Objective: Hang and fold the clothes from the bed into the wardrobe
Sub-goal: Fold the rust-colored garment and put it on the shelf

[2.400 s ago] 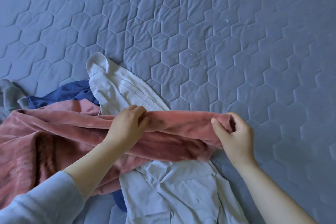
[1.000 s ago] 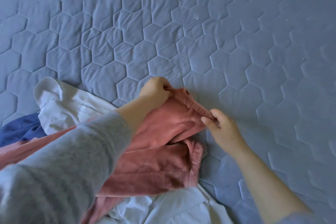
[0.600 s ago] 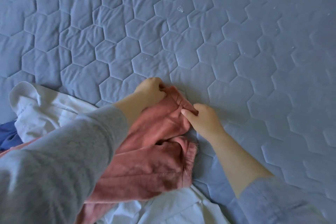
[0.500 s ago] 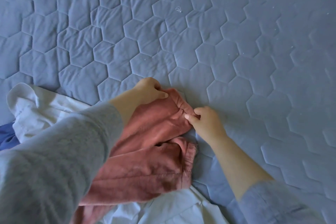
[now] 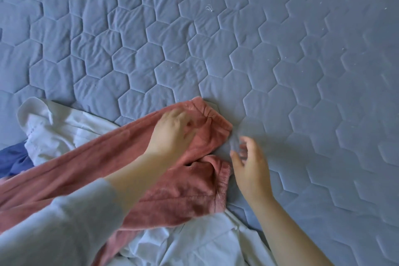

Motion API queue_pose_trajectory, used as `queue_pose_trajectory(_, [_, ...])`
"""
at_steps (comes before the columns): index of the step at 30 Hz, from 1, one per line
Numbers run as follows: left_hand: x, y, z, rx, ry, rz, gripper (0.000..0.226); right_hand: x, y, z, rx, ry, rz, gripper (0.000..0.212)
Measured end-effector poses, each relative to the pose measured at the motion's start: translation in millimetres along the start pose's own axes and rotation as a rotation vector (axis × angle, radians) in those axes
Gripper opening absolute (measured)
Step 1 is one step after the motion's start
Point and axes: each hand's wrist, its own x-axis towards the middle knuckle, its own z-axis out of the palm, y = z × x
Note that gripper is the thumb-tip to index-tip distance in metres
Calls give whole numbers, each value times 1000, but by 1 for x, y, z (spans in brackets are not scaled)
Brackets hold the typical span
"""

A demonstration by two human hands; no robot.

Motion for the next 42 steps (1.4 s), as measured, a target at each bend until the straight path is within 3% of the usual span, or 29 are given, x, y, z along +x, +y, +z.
queue_pose_trajectory(9, [-114, -1, -9, 24, -285, 80, 13, -76, 23, -17, -5, -233, 95, 11])
queue_pose_trajectory(13, [-127, -2, 0, 123, -330, 10, 34, -82, 22, -3, 56, -365, 240, 32])
queue_pose_trajectory(18, [-120, 1, 11, 218, -389, -60, 36, -72, 17, 7, 136, -371, 420, 27])
queue_pose_trajectory(20, [-116, 2, 12, 254, -420, -76, 34, -69, 15, 9, 188, -381, 422, 14])
queue_pose_trajectory(25, [-111, 3, 15, 321, -480, -65, 36, -69, 13, 9, 171, -396, 311, 18])
queue_pose_trajectory(26, [-112, 3, 15, 333, -479, -62, 35, -70, 12, 9, 178, -373, 304, 13])
queue_pose_trajectory(28, [-112, 3, 17, 349, -472, -61, 35, -72, 11, 10, 206, -353, 358, 26])
queue_pose_trajectory(32, [-114, 5, 18, 277, -430, -59, 44, -76, 8, 9, 481, -312, 472, 38])
queue_pose_trajectory(35, [-118, 8, 16, 135, -294, 26, 49, -79, 2, -8, 506, -247, 300, 40])
queue_pose_trajectory(39, [-118, 22, 7, -1, -193, 154, 20, -83, -14, -29, 481, -278, 115, 41])
queue_pose_trajectory(42, [-114, 31, -2, -141, -133, 61, 7, -80, -21, -36, 505, -288, 104, 42])
